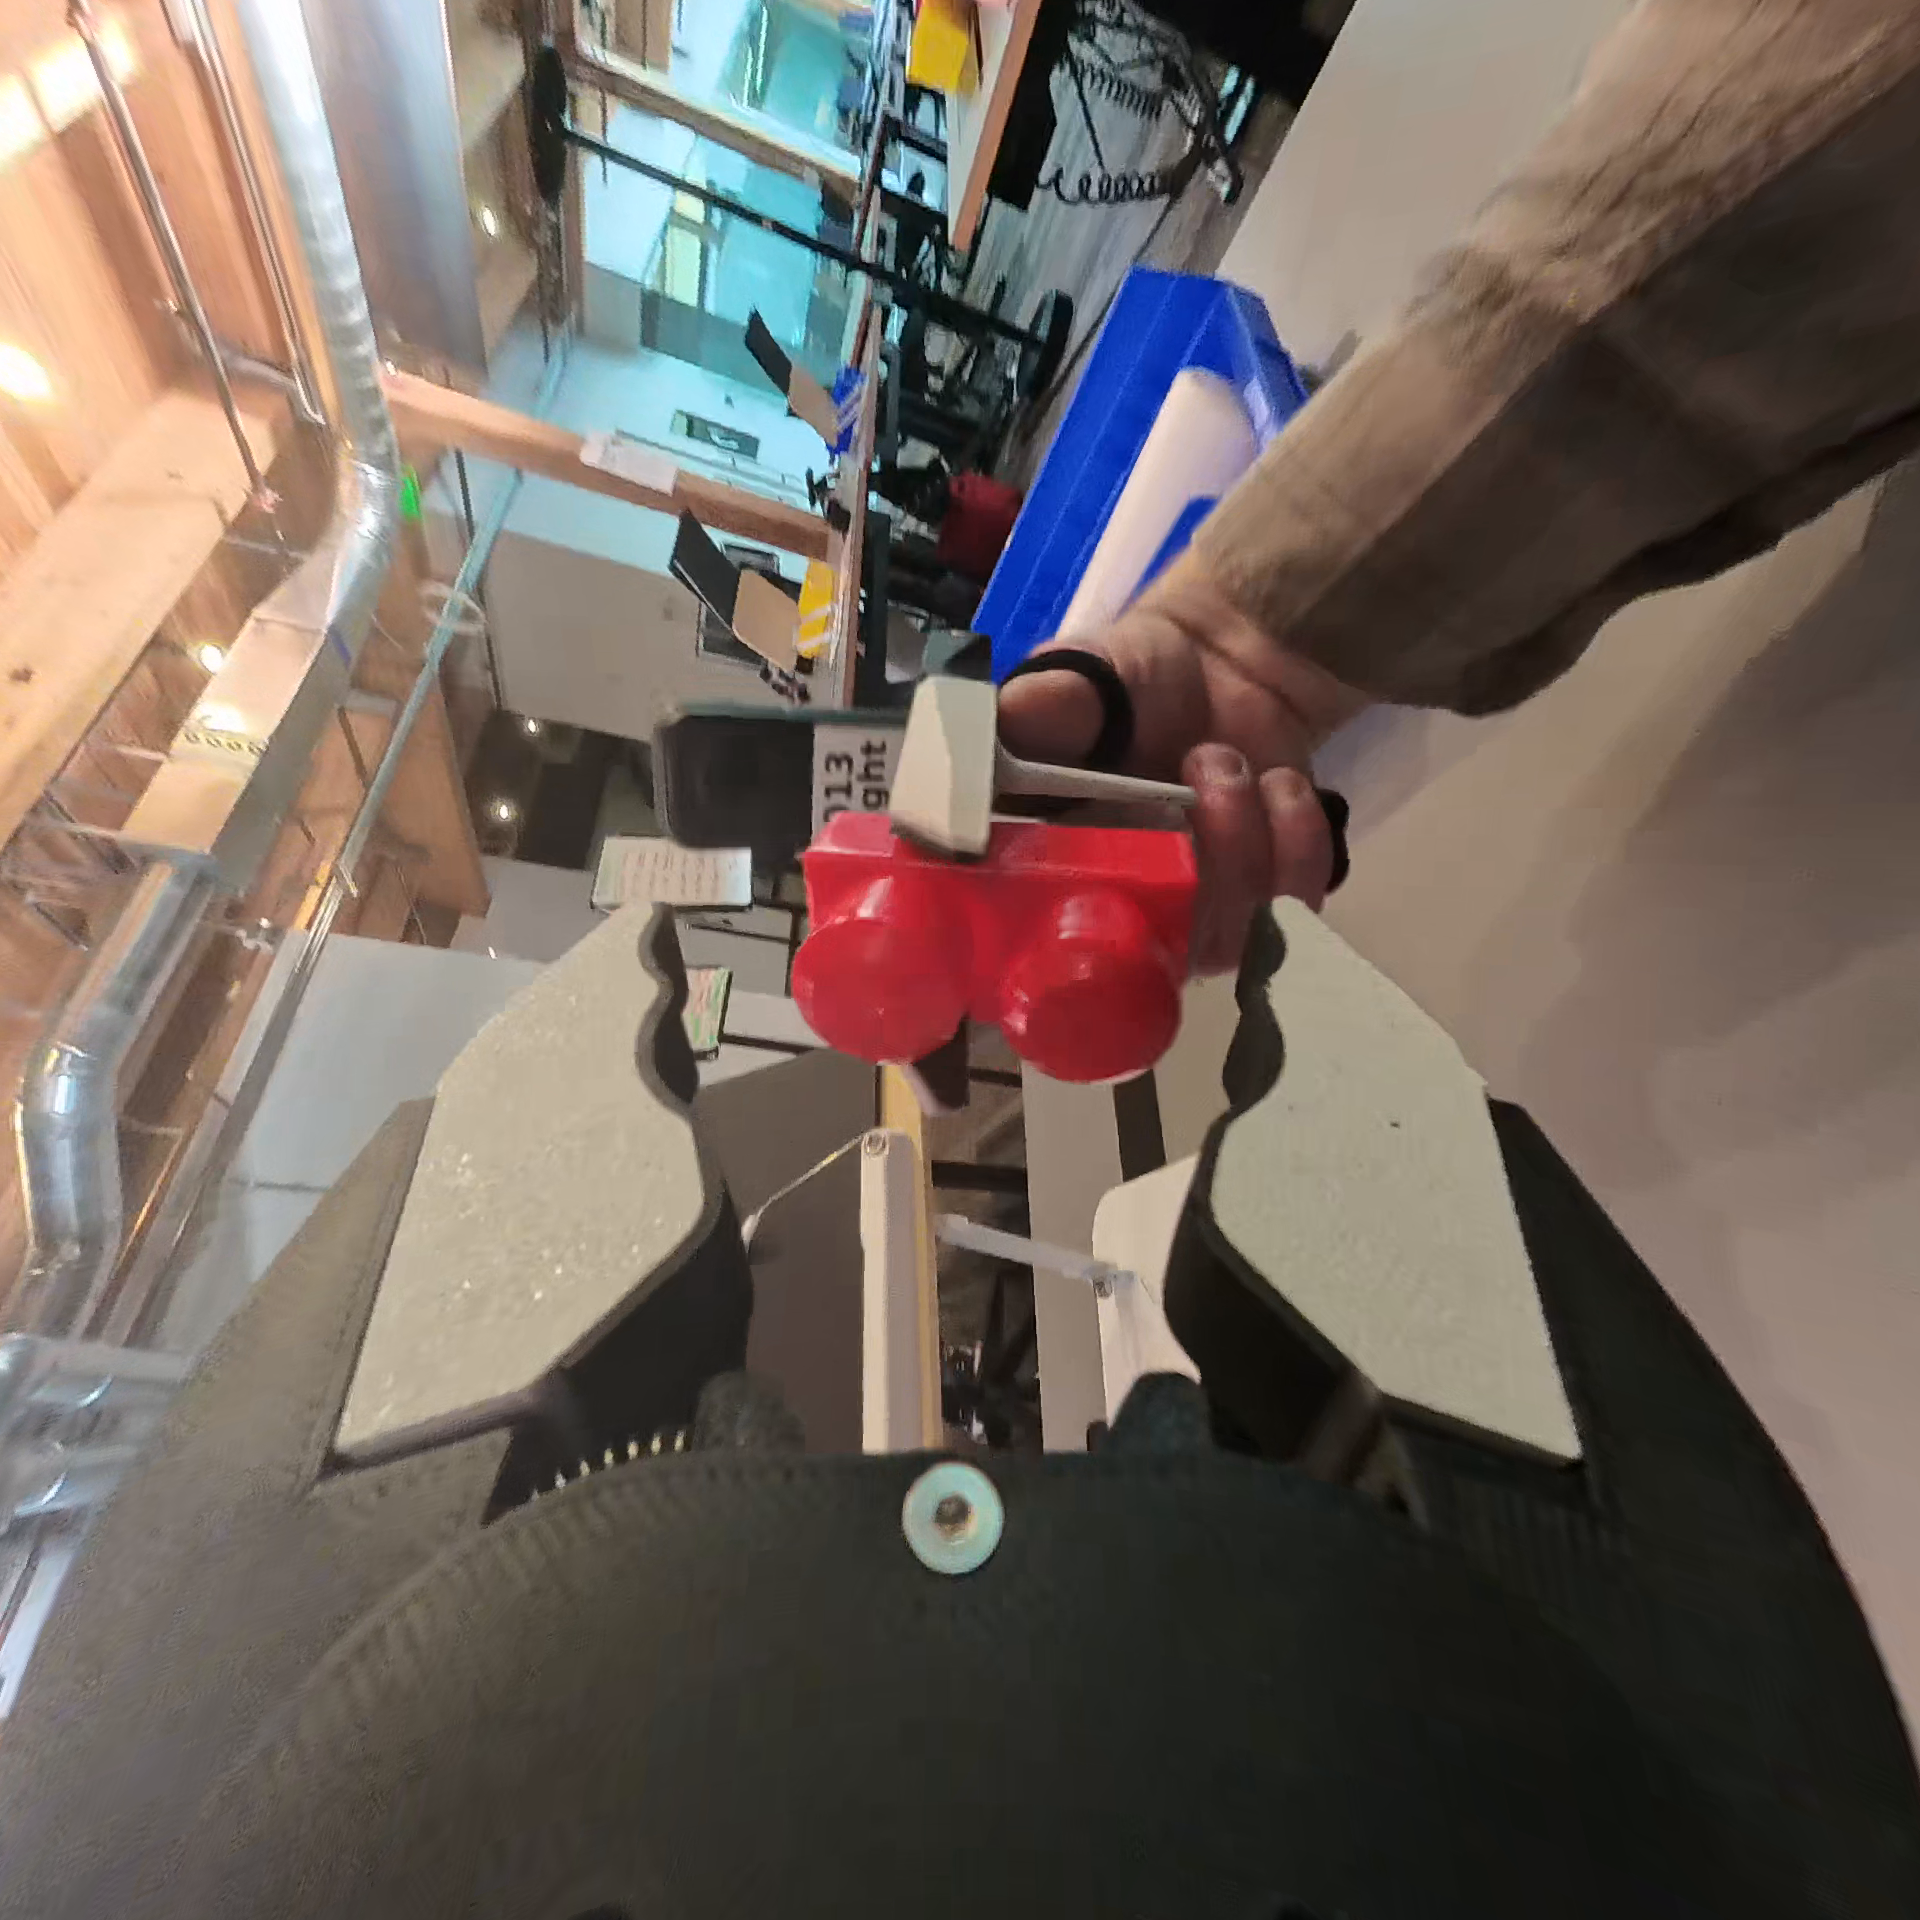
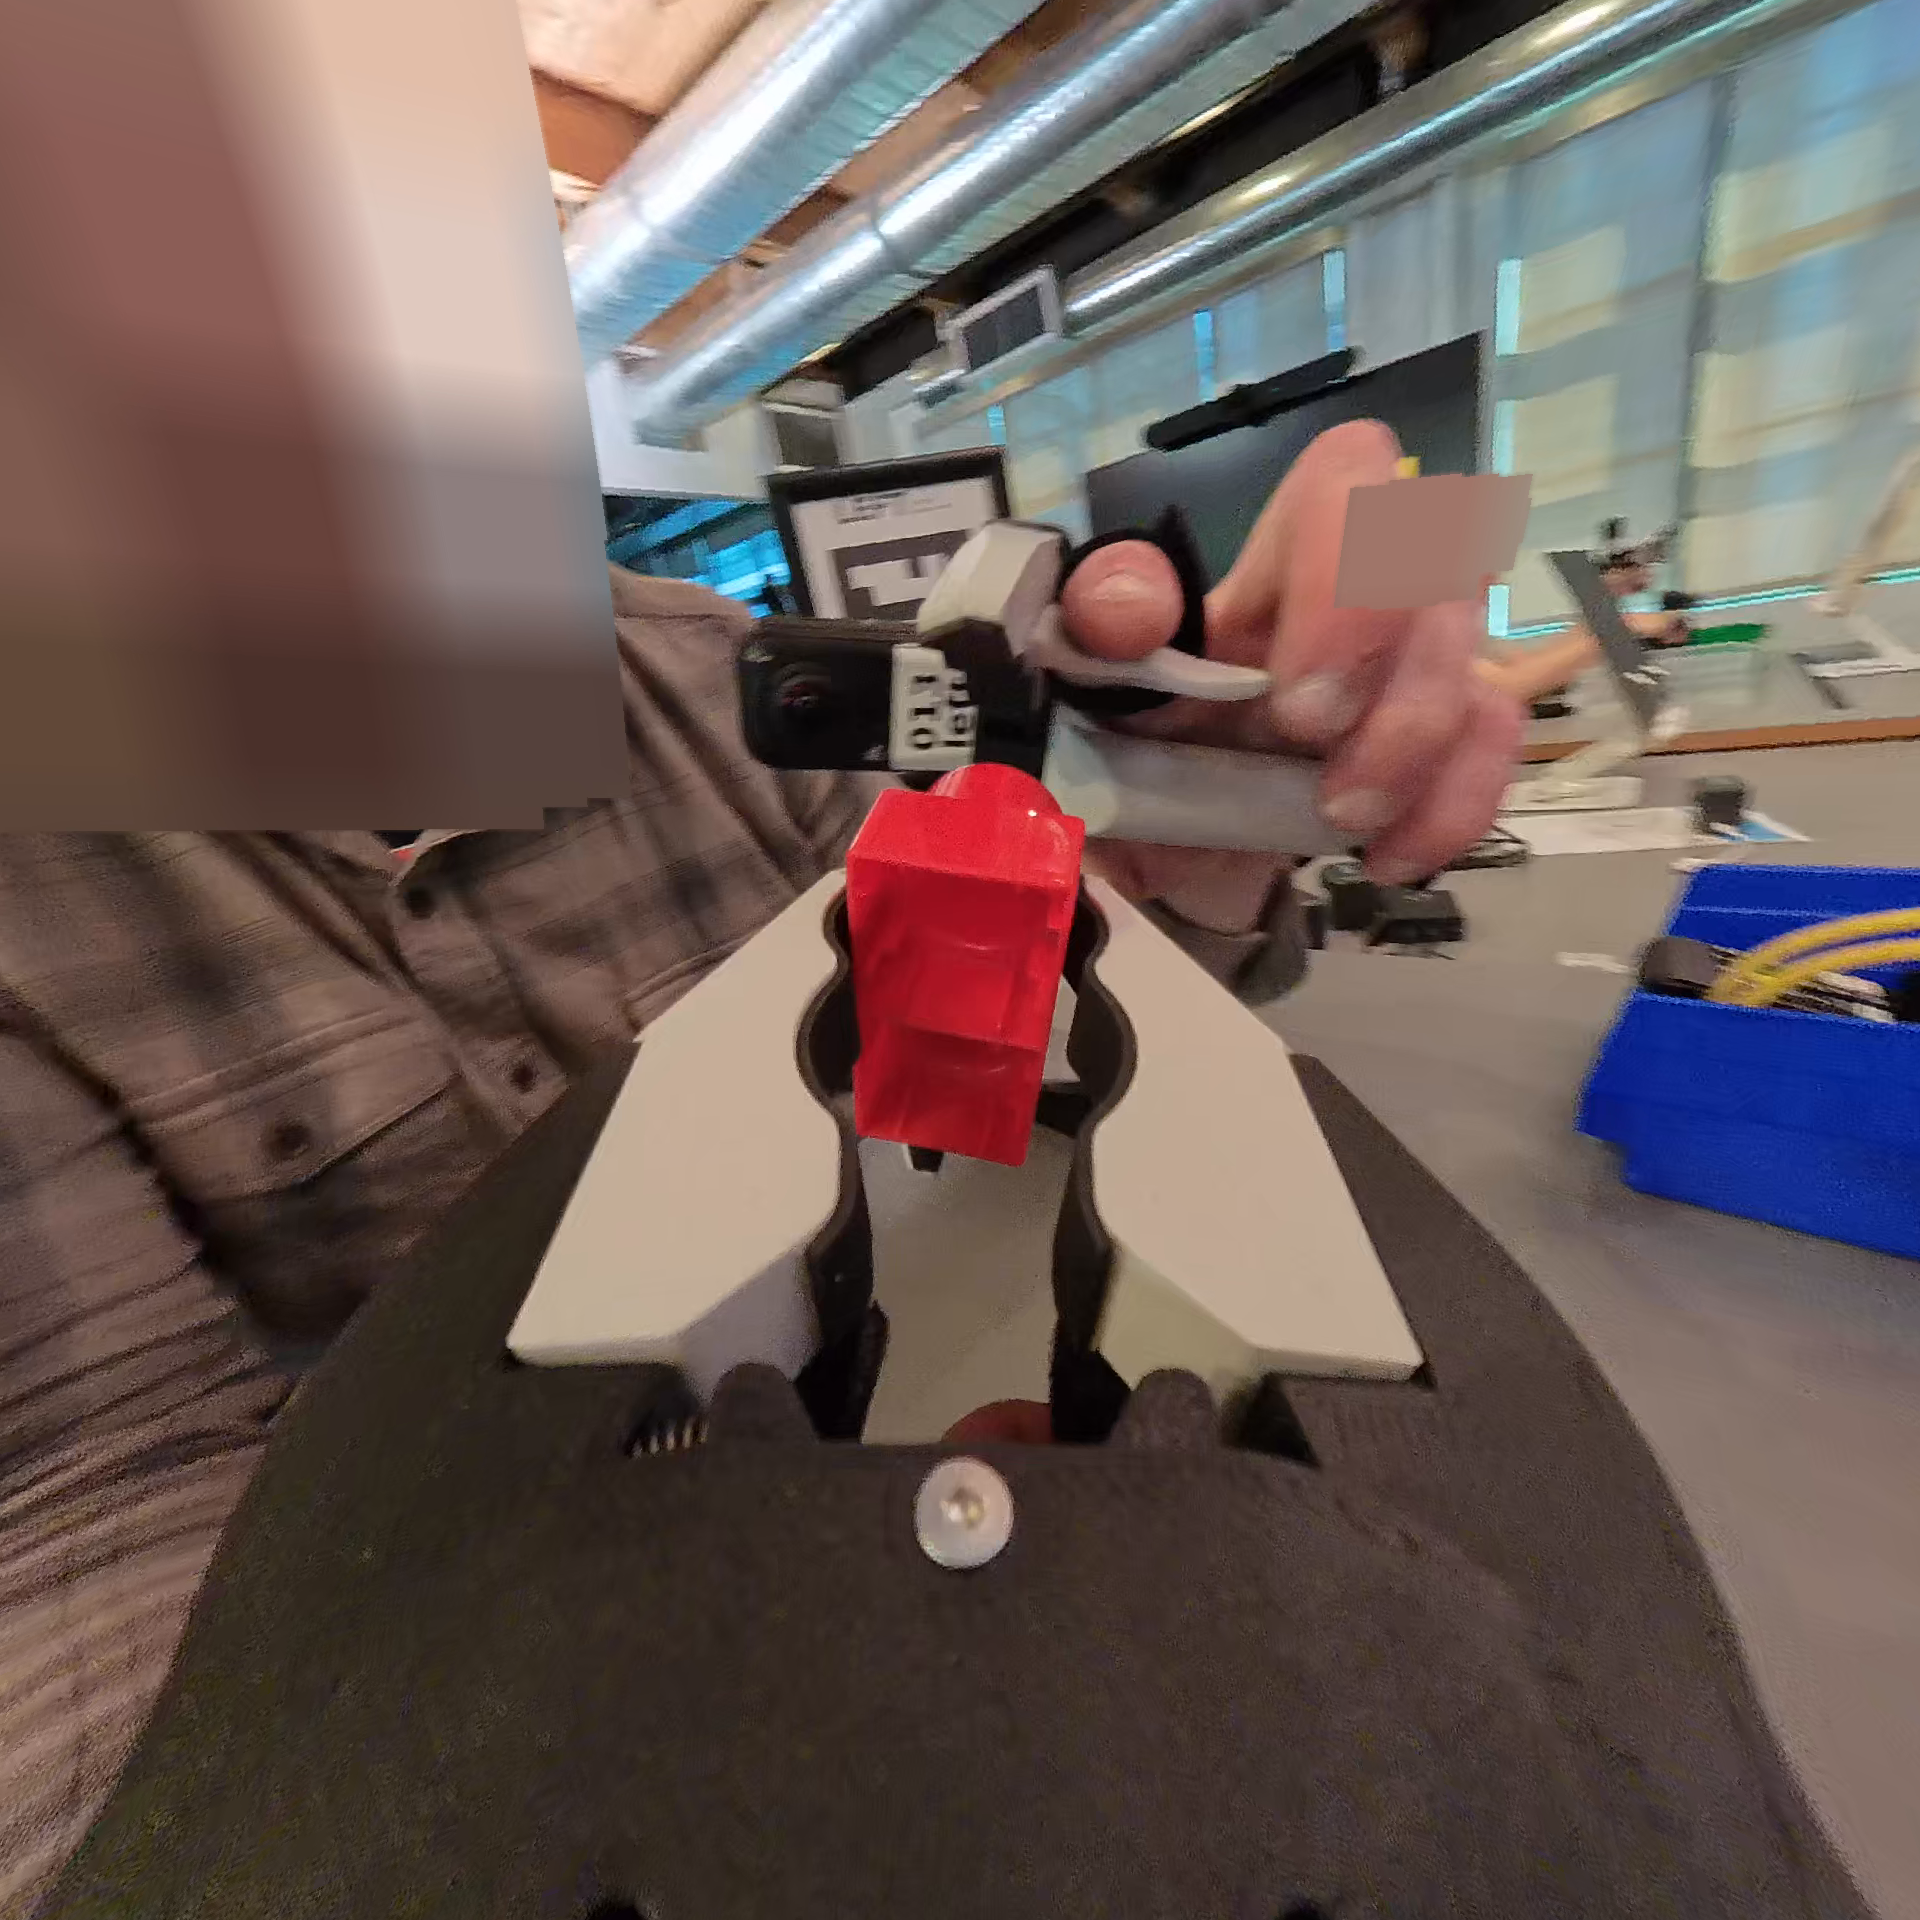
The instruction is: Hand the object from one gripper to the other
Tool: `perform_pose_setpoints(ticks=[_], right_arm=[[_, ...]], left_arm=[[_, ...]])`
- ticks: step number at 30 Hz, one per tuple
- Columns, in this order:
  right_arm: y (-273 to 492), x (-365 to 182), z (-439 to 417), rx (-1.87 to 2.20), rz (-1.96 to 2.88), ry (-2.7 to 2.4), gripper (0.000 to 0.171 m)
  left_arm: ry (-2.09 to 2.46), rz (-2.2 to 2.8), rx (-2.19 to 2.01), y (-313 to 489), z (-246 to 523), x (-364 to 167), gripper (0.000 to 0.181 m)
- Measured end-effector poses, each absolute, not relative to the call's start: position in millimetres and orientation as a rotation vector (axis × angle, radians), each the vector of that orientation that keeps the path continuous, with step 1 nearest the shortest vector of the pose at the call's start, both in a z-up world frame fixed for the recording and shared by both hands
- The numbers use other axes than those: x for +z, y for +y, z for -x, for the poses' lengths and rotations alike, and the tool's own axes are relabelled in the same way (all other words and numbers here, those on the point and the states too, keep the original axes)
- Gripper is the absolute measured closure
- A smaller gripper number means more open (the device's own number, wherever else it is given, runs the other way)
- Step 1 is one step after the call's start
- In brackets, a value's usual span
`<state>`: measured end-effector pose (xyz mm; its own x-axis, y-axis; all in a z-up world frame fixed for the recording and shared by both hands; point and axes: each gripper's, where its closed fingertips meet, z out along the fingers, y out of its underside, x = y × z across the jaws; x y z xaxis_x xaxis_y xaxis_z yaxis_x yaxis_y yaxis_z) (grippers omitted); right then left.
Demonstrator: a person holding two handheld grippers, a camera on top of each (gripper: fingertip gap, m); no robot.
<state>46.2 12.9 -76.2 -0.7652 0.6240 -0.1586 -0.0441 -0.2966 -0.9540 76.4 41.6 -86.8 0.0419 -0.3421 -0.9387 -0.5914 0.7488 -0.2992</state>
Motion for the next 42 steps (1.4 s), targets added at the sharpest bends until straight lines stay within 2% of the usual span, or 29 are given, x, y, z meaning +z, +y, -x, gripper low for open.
perform_pose_setpoints(ticks=[7, 10, 22, 25, 30, 33, 36, 39, 42], right_arm=[[-12, -78, -53, 2.265, 0.542, -1.604, 0.136], [-15, -79, -56, 2.285, 0.511, -1.616, 0.136], [-4, -75, -49, 2.276, 0.559, -1.536, 0.135], [14, -75, -36, 2.187, 0.698, -1.452, 0.118], [49, -77, -14, 1.841, 0.995, -1.381, 0.109], [72, -76, -6, 1.64, 1.13, -1.315, 0.11], [88, -79, 5, 1.489, 1.243, -1.27, 0.12], [98, -81, 14, 1.428, 1.329, -1.226, 0.119], [100, -81, 18, 1.404, 1.353, -1.214, 0.126]], left_arm=[[1.596, 0.704, 0.113, 24, -91, -94, 0.089], [1.625, 0.706, 0.097, 21, -94, -100, 0.1], [1.598, 0.767, 0.134, 31, -88, -97, 0.101], [1.584, 0.811, 0.204, 43, -81, -96, 0.101], [1.523, 0.961, 0.415, 82, -53, -95, 0.101], [1.479, 1.043, 0.56, 105, -34, -96, 0.1], [1.446, 1.11, 0.64, 118, -23, -98, 0.1], [1.428, 1.154, 0.725, 126, -14, -99, 0.101], [1.413, 1.186, 0.758, 131, -8, -100, 0.101]])
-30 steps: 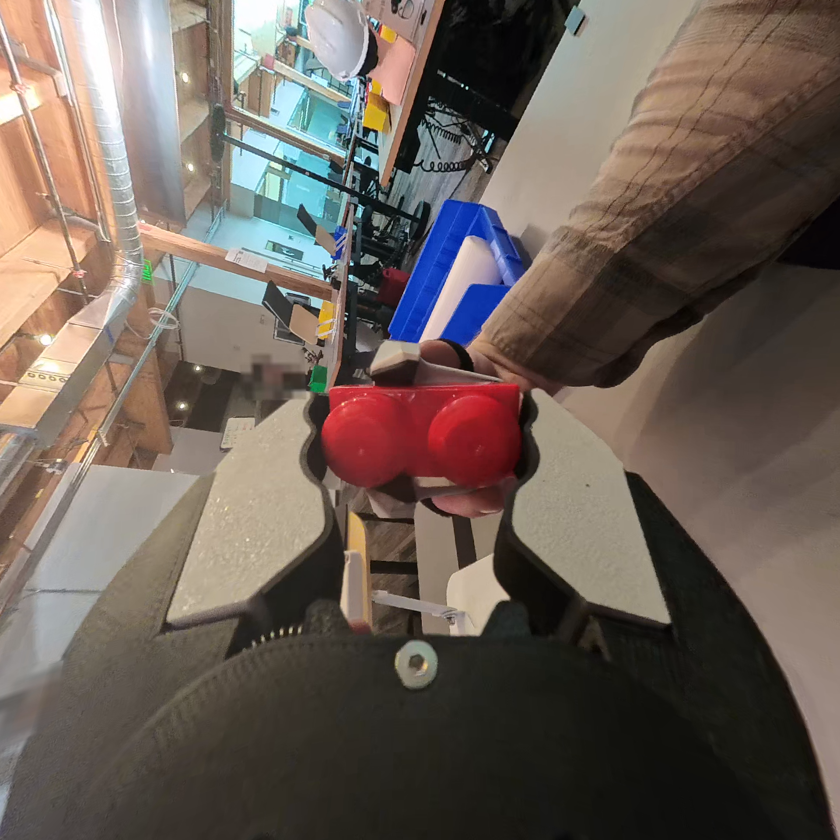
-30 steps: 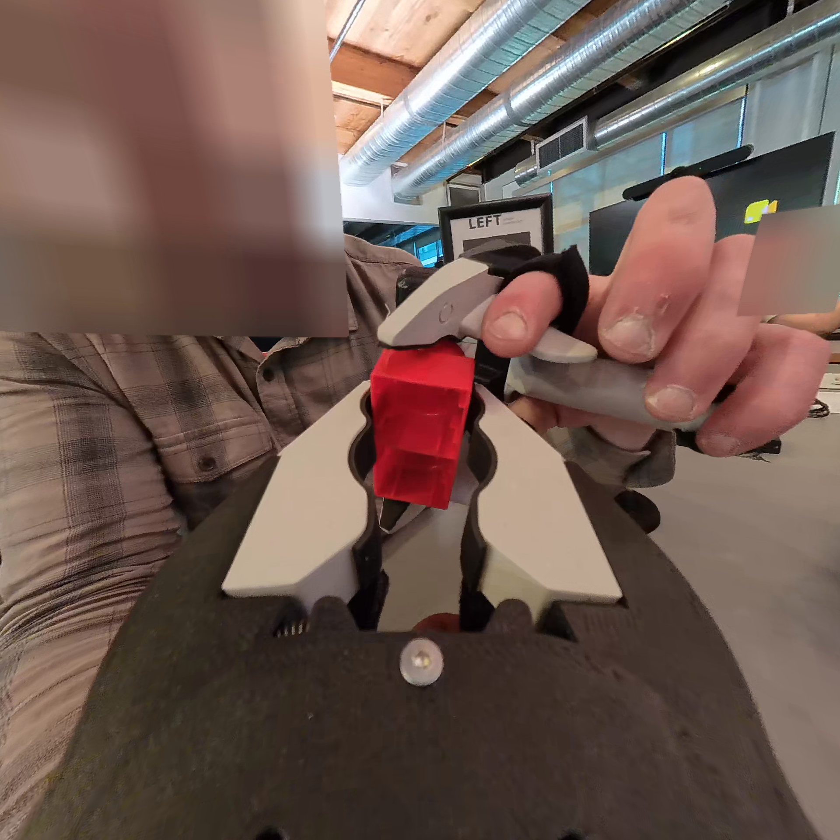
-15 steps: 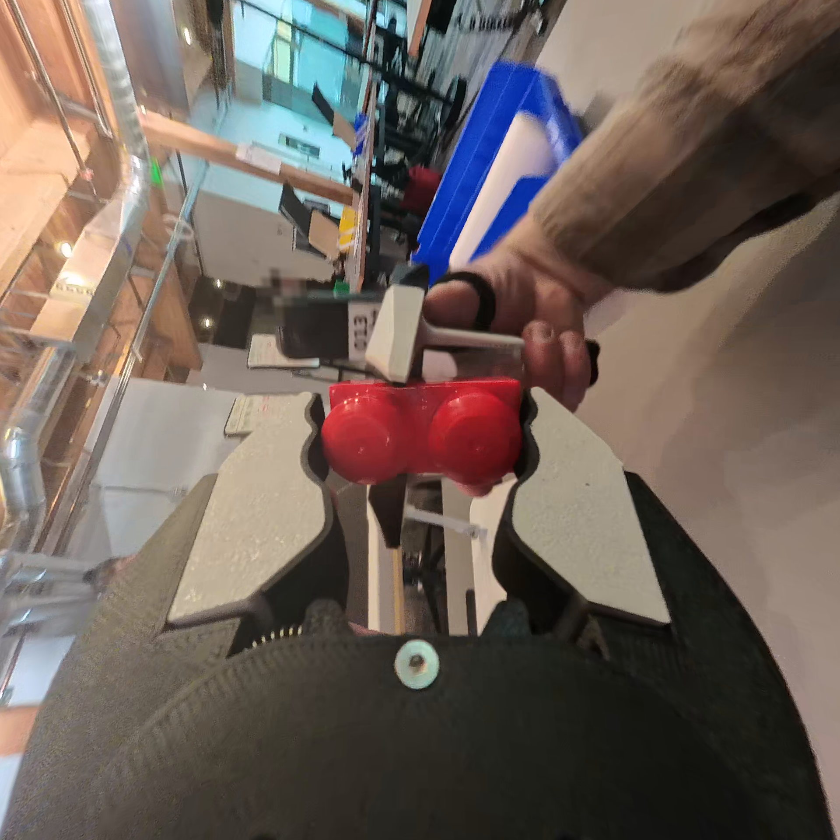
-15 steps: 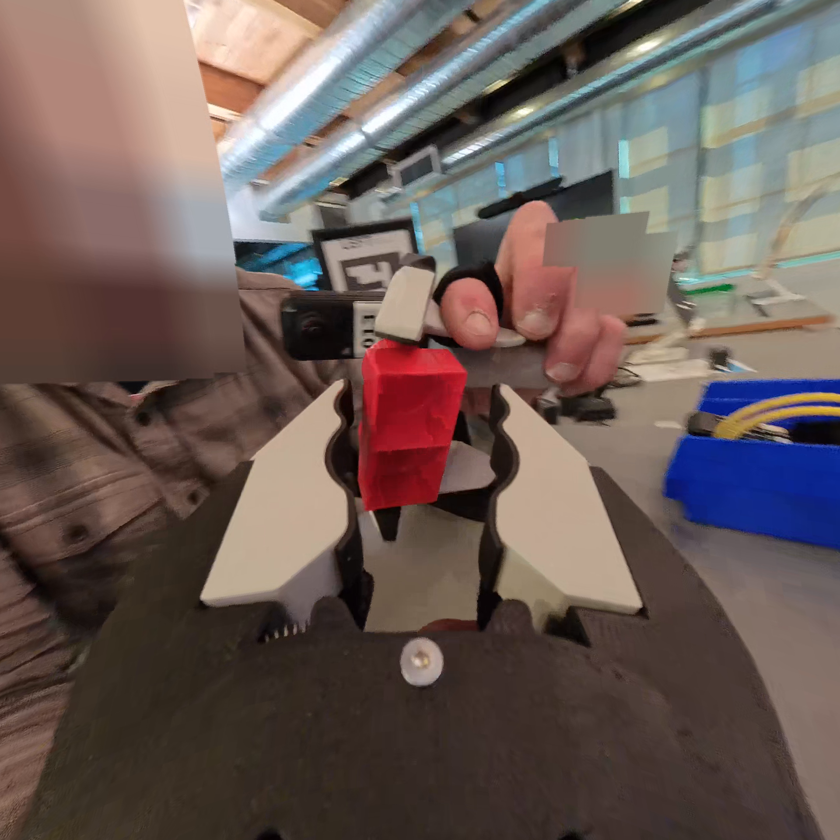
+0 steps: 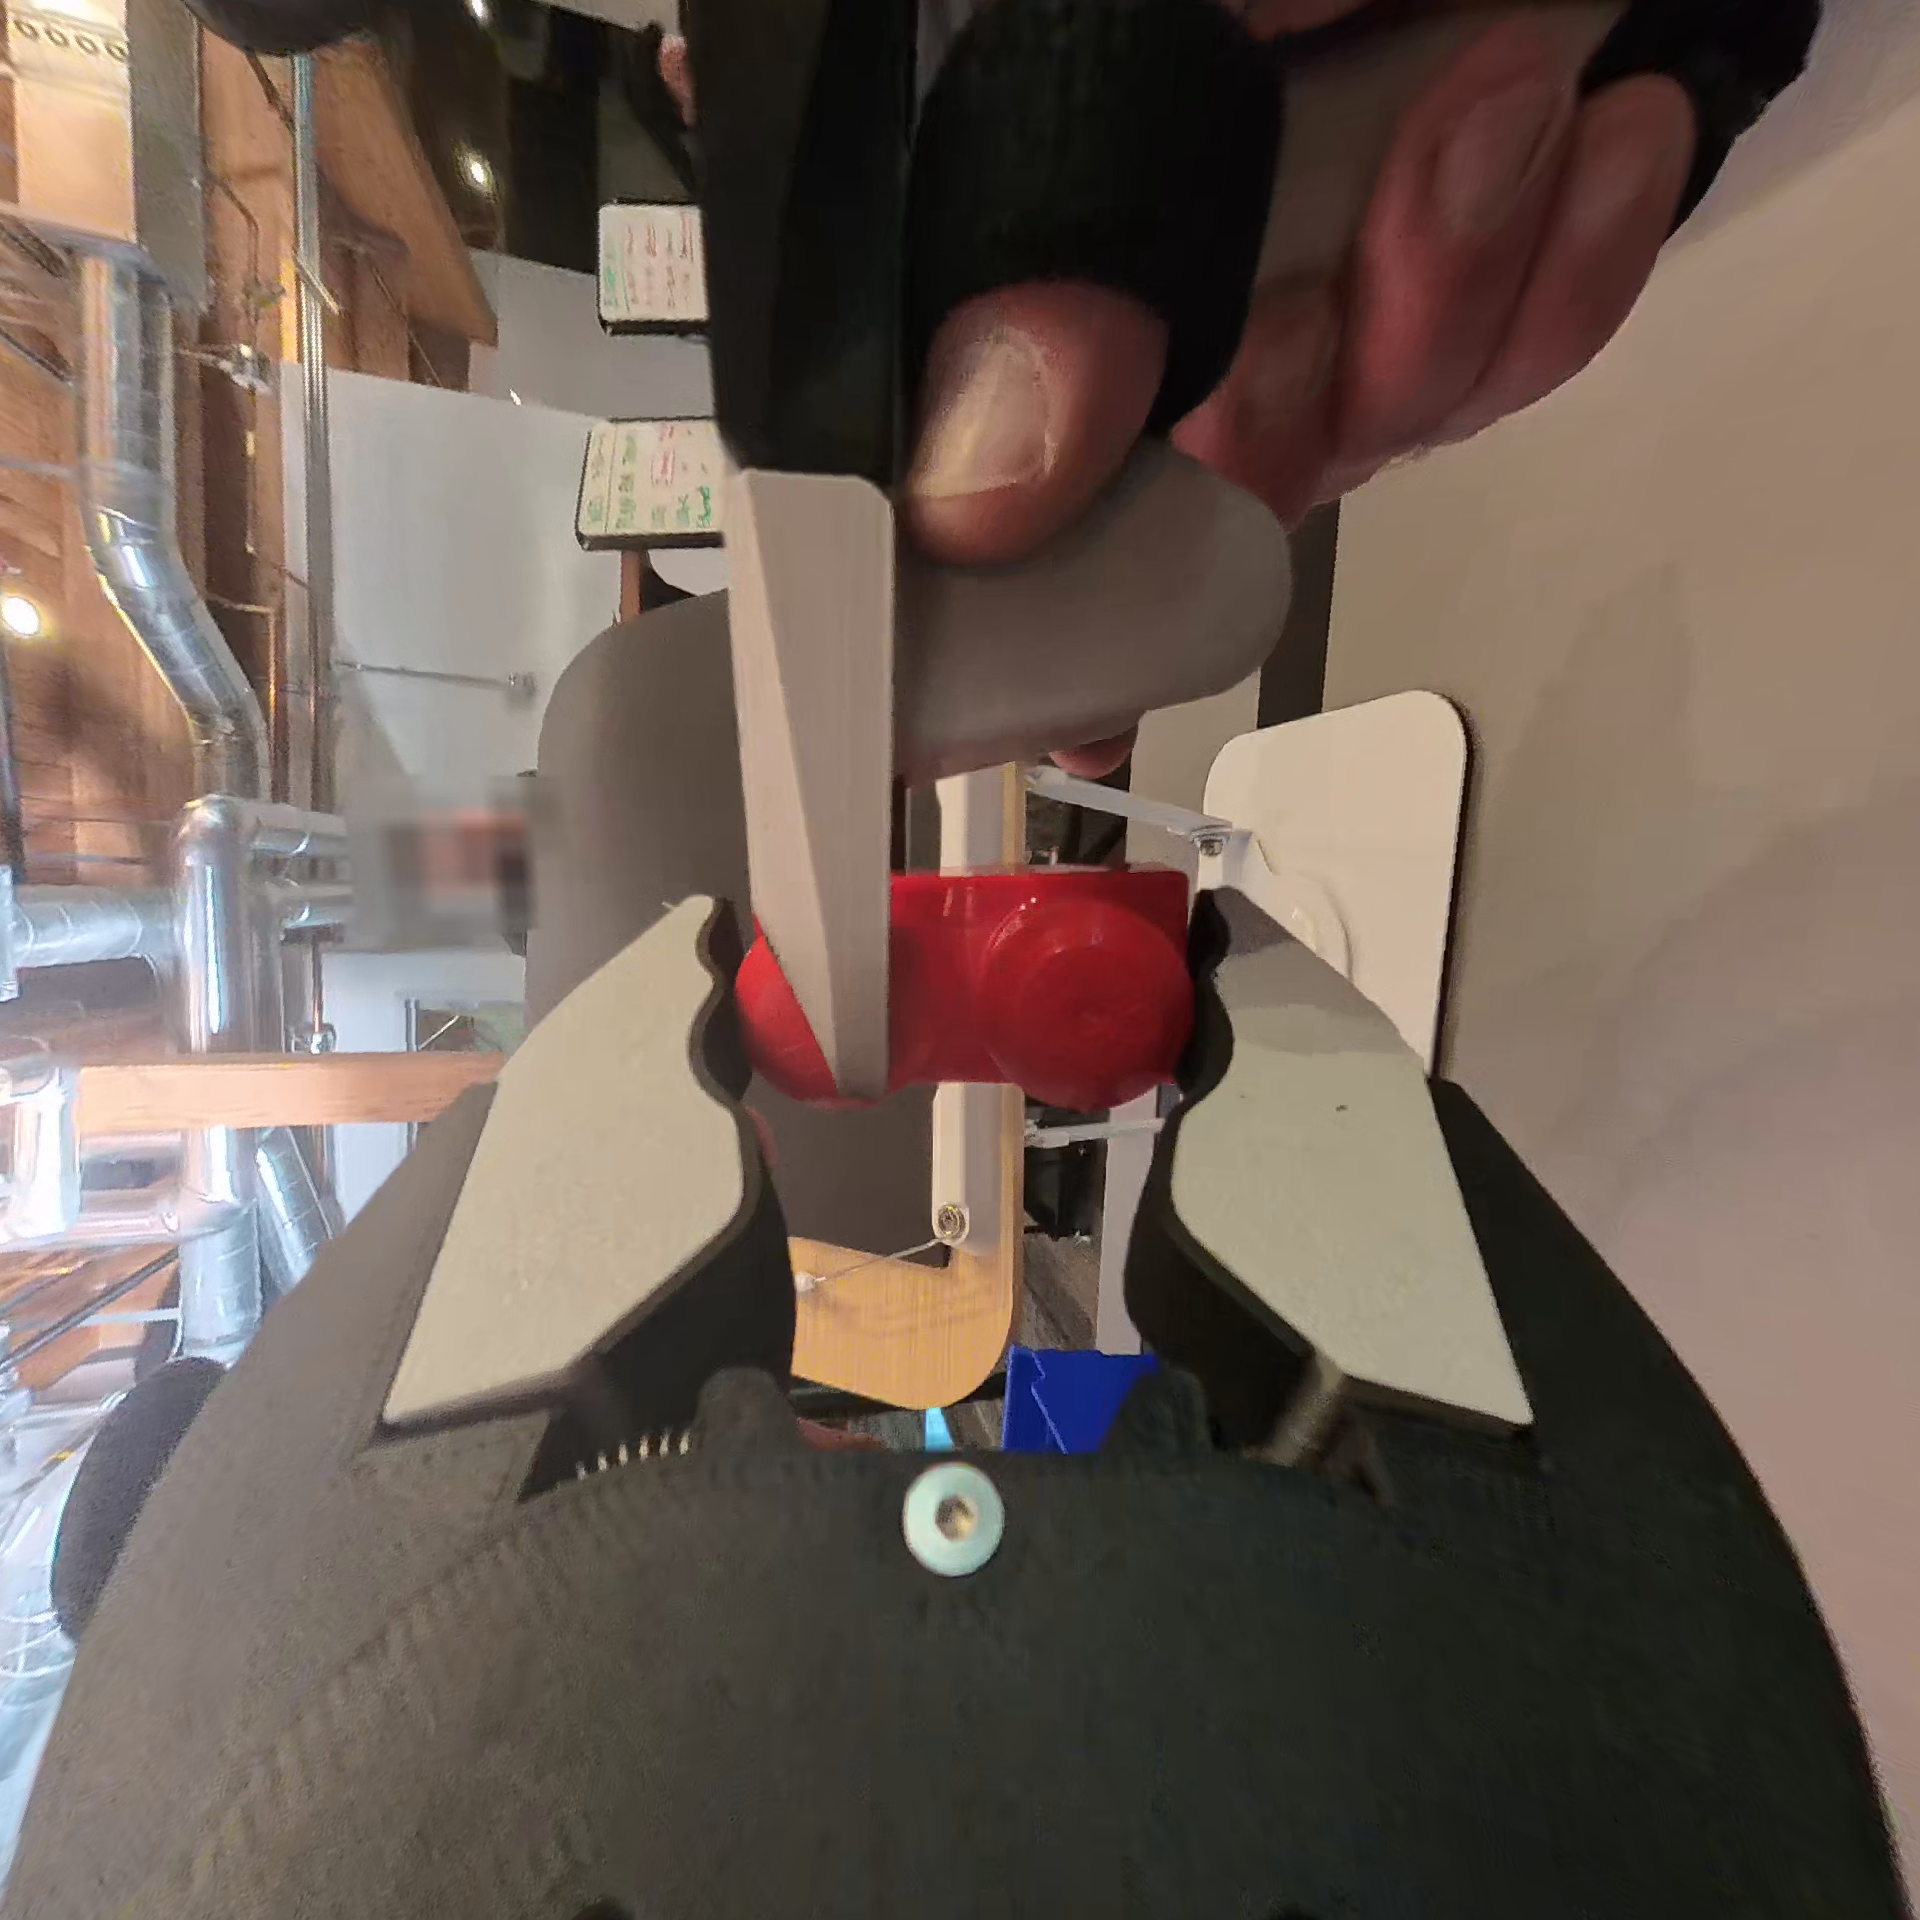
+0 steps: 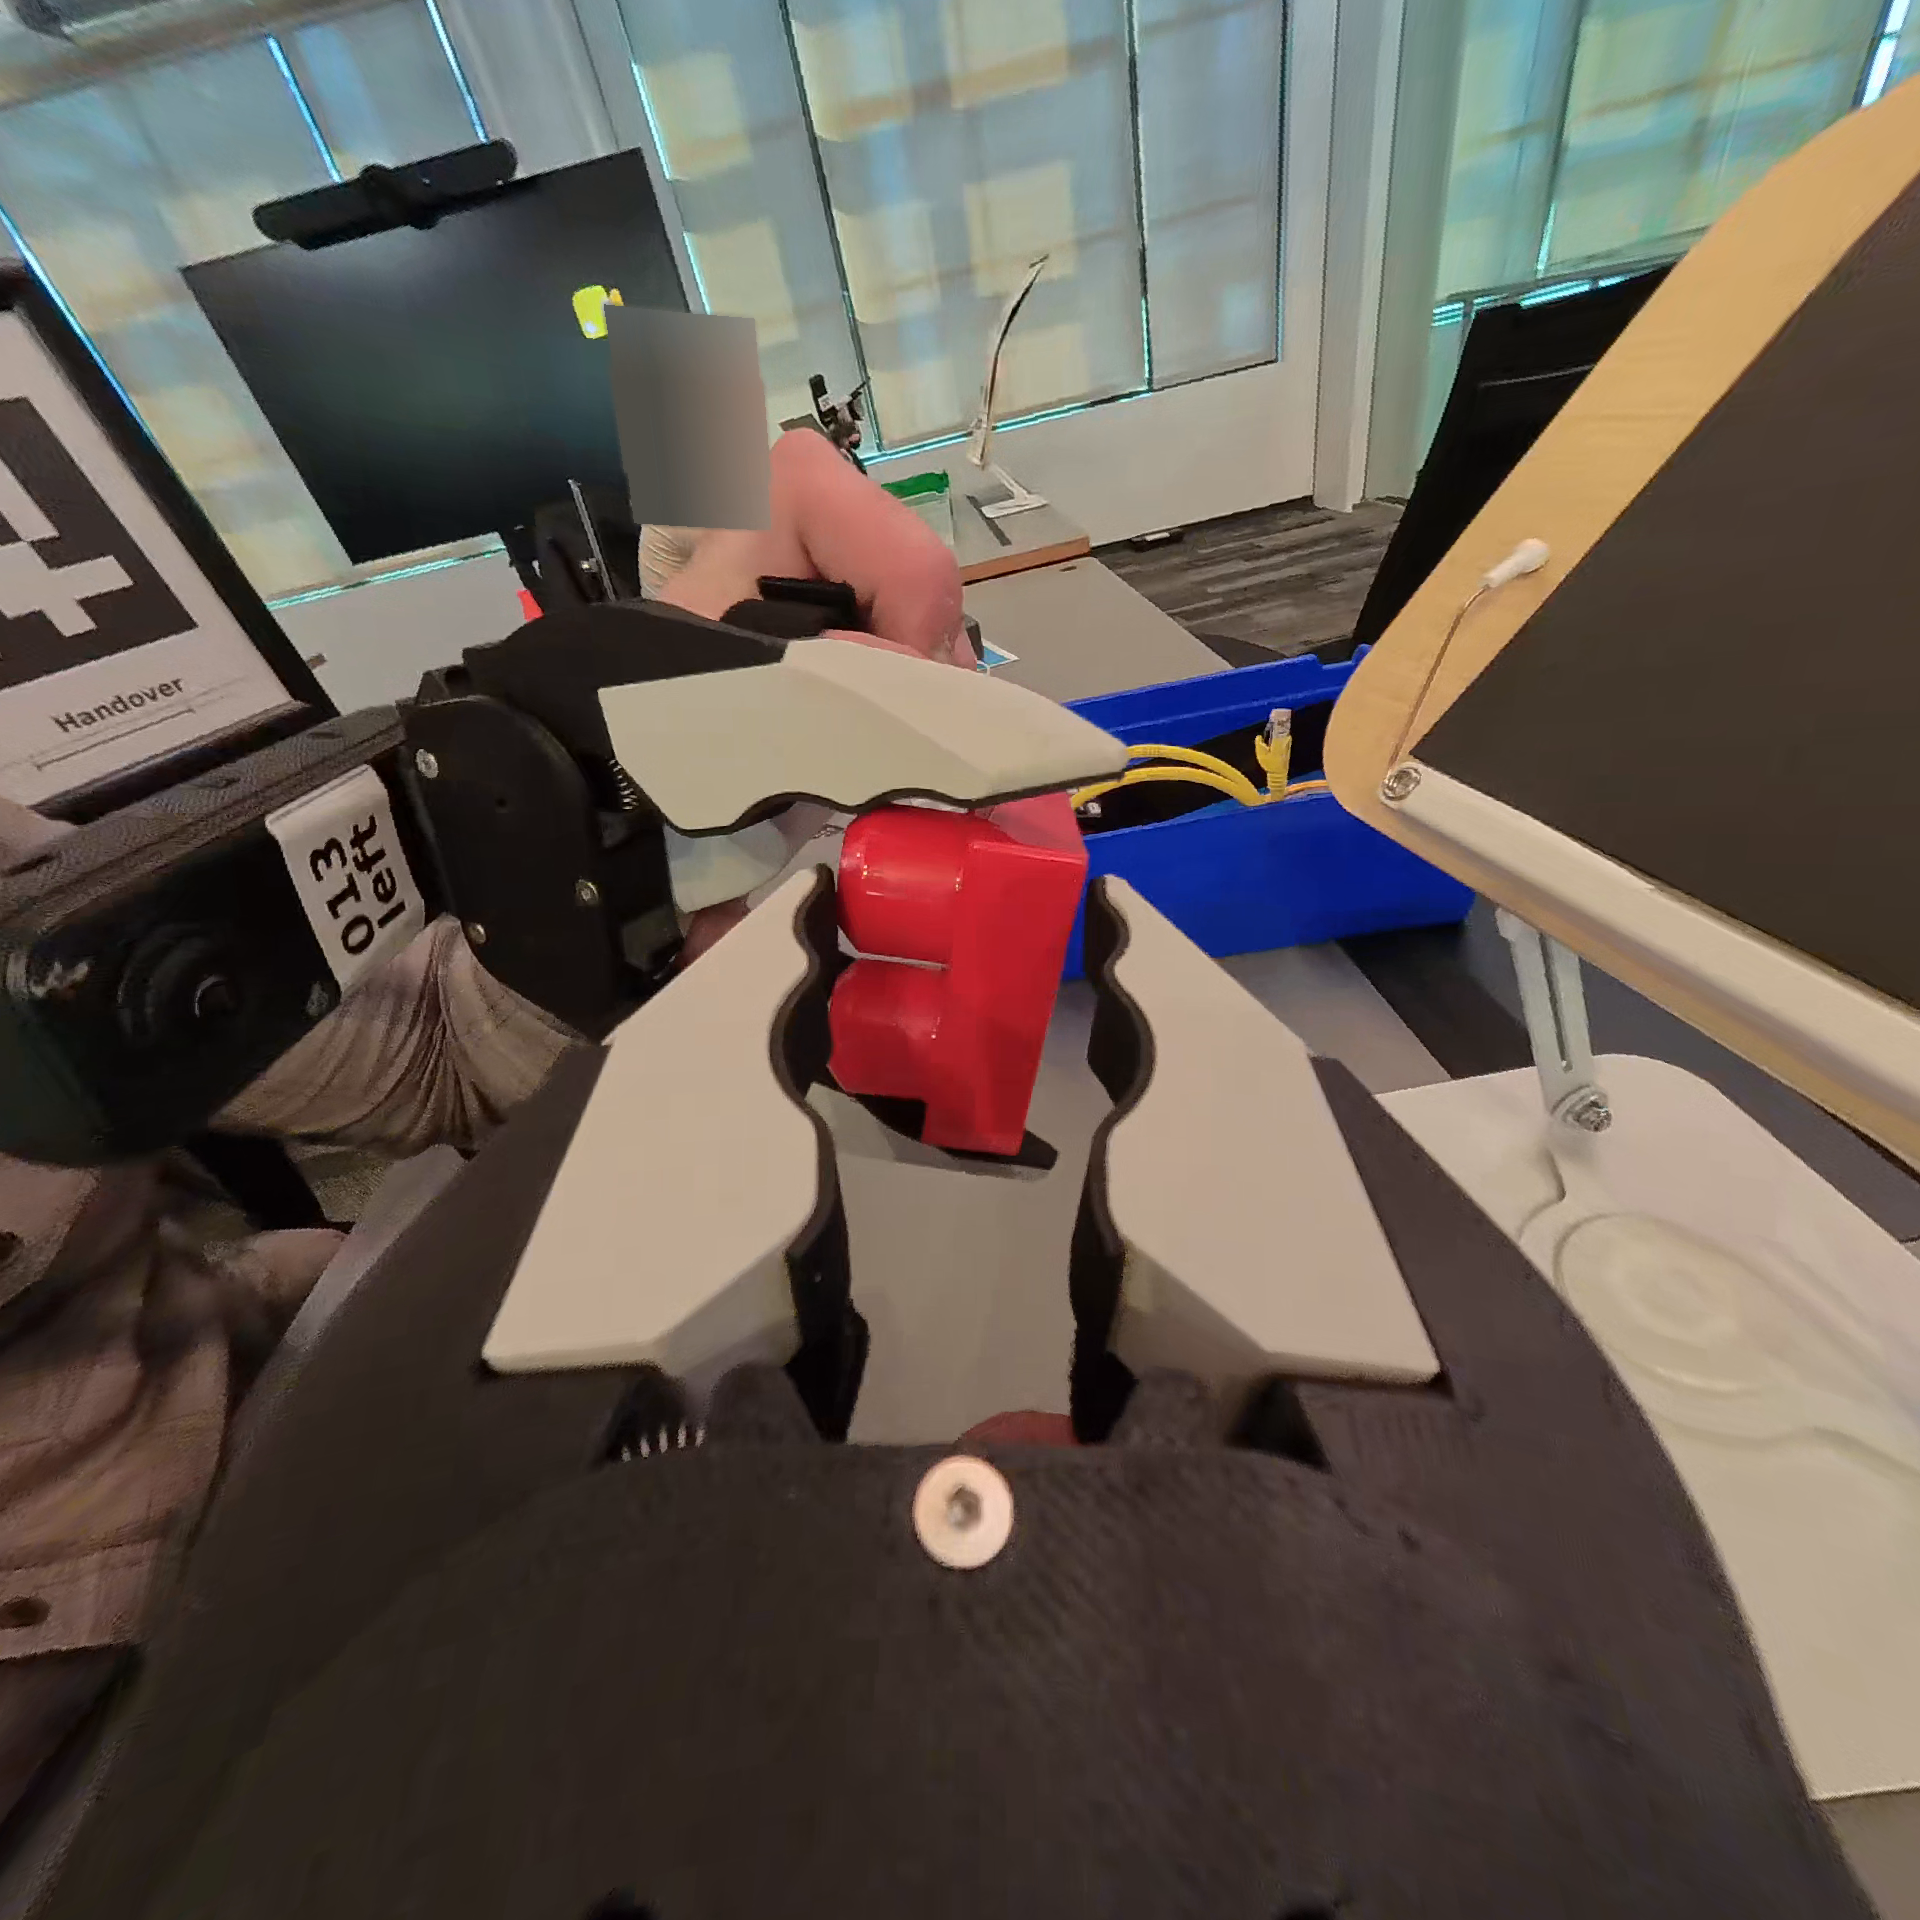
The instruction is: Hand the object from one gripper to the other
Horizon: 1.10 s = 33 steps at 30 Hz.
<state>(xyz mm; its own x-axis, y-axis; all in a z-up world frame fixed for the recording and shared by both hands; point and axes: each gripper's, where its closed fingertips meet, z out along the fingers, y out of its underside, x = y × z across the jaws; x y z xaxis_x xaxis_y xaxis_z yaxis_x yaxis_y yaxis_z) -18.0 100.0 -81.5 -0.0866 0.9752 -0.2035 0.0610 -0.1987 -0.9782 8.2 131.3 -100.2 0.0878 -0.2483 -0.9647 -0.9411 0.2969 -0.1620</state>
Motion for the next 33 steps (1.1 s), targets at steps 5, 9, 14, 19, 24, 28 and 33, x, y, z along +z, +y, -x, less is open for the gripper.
perform_pose_setpoints(ticks=[5, 9, 14, 19, 24, 28, 33], right_arm=[[102, -82, 22, 1.416, 1.393, -1.188, 0.128], [104, -85, 22, 1.415, 1.399, -1.192, 0.129], [103, -85, 21, 1.439, 1.386, -1.197, 0.129], [100, -79, 16, 1.509, 1.343, -1.186, 0.129], [89, -74, 3, 1.657, 1.267, -1.222, 0.129], [68, -81, -9, 1.766, 1.195, -1.347, 0.129], [25, -89, -29, 1.897, 0.988, -1.581, 0.129]], left_arm=[[1.4, 1.199, 0.809, 135, -6, -101, 0.101], [1.408, 1.2, 0.819, 136, -6, -103, 0.1], [1.41, 1.181, 0.802, 136, -9, -103, 0.1], [1.407, 1.14, 0.745, 131, -15, -98, 0.096], [1.434, 1.102, 0.62, 118, -20, -92, 0.089], [1.548, 0.998, 0.495, 94, -33, -98, 0.089], [1.68, 0.964, 0.322, 63, -44, -110, 0.09]])
